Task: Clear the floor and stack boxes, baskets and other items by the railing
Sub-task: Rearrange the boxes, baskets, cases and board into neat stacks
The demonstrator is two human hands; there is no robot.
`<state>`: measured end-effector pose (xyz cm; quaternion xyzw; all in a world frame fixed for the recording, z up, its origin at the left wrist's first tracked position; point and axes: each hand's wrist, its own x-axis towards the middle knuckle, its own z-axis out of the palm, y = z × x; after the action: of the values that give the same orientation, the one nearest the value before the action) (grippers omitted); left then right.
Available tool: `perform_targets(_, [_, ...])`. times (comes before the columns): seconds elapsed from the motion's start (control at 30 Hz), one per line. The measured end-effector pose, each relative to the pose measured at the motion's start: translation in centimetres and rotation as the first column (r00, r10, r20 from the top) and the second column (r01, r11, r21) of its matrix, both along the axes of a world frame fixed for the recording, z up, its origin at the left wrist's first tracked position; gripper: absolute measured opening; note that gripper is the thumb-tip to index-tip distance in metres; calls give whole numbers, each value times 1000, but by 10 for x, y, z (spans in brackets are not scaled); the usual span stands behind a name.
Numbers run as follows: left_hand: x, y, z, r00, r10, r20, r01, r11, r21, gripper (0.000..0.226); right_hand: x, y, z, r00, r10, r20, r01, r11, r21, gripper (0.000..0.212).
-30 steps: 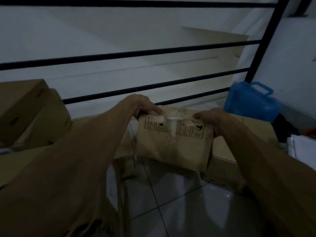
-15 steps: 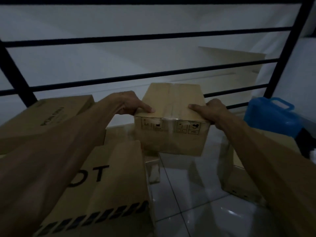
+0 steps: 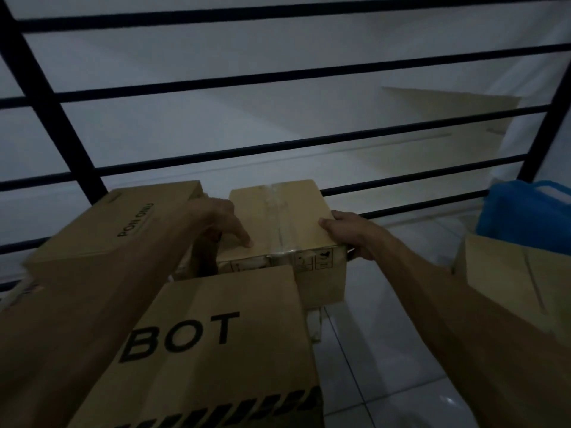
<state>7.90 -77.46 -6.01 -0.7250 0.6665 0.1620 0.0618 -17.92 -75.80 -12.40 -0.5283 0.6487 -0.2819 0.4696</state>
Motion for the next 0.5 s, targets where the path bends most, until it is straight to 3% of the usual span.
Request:
perform_targets(0.1, [-10,-3,1,990,-133,47,135,990,-41,75,5,-5,-2,999,27,47,-28,999,26,48])
perform_targets(0.23, [-29,0,0,963,-266,-43,267,963,26,74,14,-8,-8,995,55,80,-59,997,47,47])
perform_targets(0.37, [-26,-7,-7,961,-271,50,269,962,47,86,17,-9,-12,989,48,138,-59,996,72,43])
perform_targets(0.5, [-15,-14,-12,974,-225,39,221,972,78,100,22,-10,-15,982,50,184,-68,994,91,41])
